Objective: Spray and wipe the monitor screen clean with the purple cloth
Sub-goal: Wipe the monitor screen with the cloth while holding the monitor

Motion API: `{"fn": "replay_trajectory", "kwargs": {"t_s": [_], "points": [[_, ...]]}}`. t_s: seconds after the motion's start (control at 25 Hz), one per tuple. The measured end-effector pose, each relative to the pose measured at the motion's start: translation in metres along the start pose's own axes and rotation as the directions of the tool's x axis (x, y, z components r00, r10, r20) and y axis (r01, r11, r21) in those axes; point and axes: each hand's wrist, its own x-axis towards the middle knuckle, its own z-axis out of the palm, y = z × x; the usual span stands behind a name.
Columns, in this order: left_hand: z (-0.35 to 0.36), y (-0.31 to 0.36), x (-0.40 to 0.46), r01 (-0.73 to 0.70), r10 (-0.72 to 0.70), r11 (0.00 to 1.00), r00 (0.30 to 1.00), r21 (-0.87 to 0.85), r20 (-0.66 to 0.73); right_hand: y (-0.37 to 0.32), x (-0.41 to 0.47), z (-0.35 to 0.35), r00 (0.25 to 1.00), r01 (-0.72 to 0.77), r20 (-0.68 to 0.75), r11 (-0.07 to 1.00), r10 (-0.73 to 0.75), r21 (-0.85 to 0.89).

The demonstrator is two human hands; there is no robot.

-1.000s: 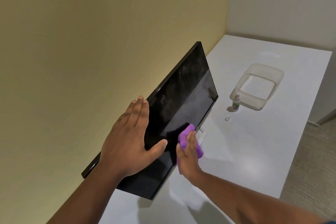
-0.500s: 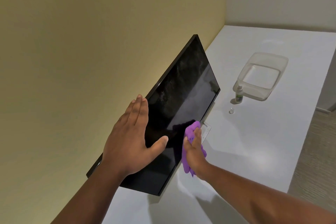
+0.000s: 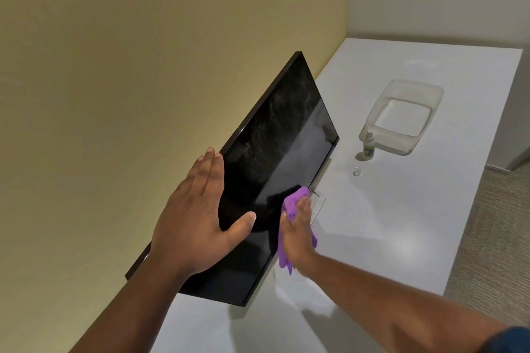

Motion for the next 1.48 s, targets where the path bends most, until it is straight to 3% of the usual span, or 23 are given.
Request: {"fn": "replay_trajectory", "kwargs": {"t_s": [0.04, 0.12, 0.2, 0.28, 0.36, 0.44, 0.52, 0.6, 0.72, 0.84, 0.92, 1.04, 1.08, 1.16, 1.24, 1.32, 1.36, 1.44, 1.48], "points": [[0.0, 0.0, 0.0, 0.001, -0.001, 1.0, 1.0, 0.0, -0.003, -0.009, 0.009, -0.002, 0.999, -0.016, -0.031, 1.0, 0.016, 0.0], [0.0, -0.001, 0.001, 0.0, 0.0, 1.0, 1.0, -0.001, -0.003, -0.032, 0.005, 0.008, 0.994, 0.097, -0.051, 0.995, -0.097, -0.006], [0.0, -0.002, 0.001, 0.0, 0.0, 1.0, 1.0, -0.003, 0.004, -0.03, -0.02, 0.024, 0.96, 0.278, -0.016, 0.96, -0.279, -0.04], [-0.001, -0.002, 0.0, 0.002, -0.002, 1.0, 1.0, -0.009, 0.006, -0.004, -0.046, 0.028, 0.94, 0.334, 0.067, 0.942, -0.334, 0.007], [-0.001, -0.002, 0.0, 0.001, -0.001, 1.0, 1.0, -0.014, -0.001, 0.016, -0.047, 0.018, 0.983, 0.161, 0.071, 0.977, -0.172, 0.142], [-0.001, -0.001, -0.001, -0.001, 0.001, 1.0, 1.0, -0.008, -0.008, 0.009, -0.022, 0.008, 0.996, -0.087, 0.027, 0.96, 0.083, 0.267], [-0.001, -0.001, 0.0, -0.001, 0.001, 1.0, 1.0, -0.001, -0.015, -0.017, 0.012, -0.002, 0.981, -0.183, 0.0, 0.925, 0.194, 0.333], [-0.001, -0.001, 0.0, 0.0, 0.0, 1.0, 1.0, -0.002, -0.021, -0.046, 0.024, -0.002, 0.993, -0.094, -0.044, 0.959, 0.109, 0.268], [-0.001, -0.001, 0.0, 0.0, 0.0, 1.0, 1.0, 0.001, -0.011, -0.04, -0.006, 0.019, 0.978, 0.202, -0.076, 0.969, -0.193, 0.146], [-0.001, -0.001, 0.0, 0.003, -0.003, 1.0, 1.0, -0.001, -0.017, 0.008, -0.042, 0.023, 0.936, 0.35, 0.033, 0.936, -0.351, 0.033], [0.0, 0.0, 0.0, 0.002, -0.002, 1.0, 1.0, -0.002, -0.016, 0.019, -0.038, 0.018, 0.969, 0.237, 0.057, 0.969, -0.241, 0.063], [0.0, 0.0, -0.001, 0.0, 0.0, 1.0, 1.0, 0.001, -0.025, -0.016, -0.014, 0.014, 1.0, -0.008, -0.016, 0.978, 0.012, 0.21], [0.0, 0.0, -0.001, 0.0, 0.0, 1.0, 1.0, -0.002, -0.025, -0.033, -0.017, 0.018, 0.998, 0.034, -0.052, 0.986, -0.025, 0.163], [0.001, -0.001, 0.0, -0.002, 0.002, 1.0, 1.0, -0.003, -0.025, -0.051, -0.034, 0.033, 0.961, 0.268, -0.096, 0.959, -0.259, 0.095], [0.001, -0.001, 0.0, 0.0, 0.0, 1.0, 1.0, 0.0, -0.027, -0.04, -0.064, 0.044, 0.883, 0.468, 0.024, 0.884, -0.468, 0.0], [0.002, 0.0, 0.0, 0.001, -0.001, 1.0, 1.0, -0.011, -0.024, -0.014, -0.076, 0.038, 0.833, 0.549, 0.136, 0.831, -0.536, -0.086], [0.001, 0.0, 0.0, 0.0, -0.001, 1.0, 1.0, -0.016, -0.022, -0.008, -0.07, 0.031, 0.867, 0.494, 0.122, 0.864, -0.483, -0.095], [0.001, 0.0, 0.0, -0.003, 0.002, 1.0, 1.0, -0.017, -0.022, -0.015, -0.05, 0.021, 0.971, 0.238, 0.021, 0.969, -0.237, -0.068], [0.001, 0.0, 0.0, -0.005, 0.005, 1.0, 1.0, -0.019, -0.024, -0.028, -0.038, 0.018, 0.986, 0.16, -0.038, 0.986, -0.161, -0.04]]}}
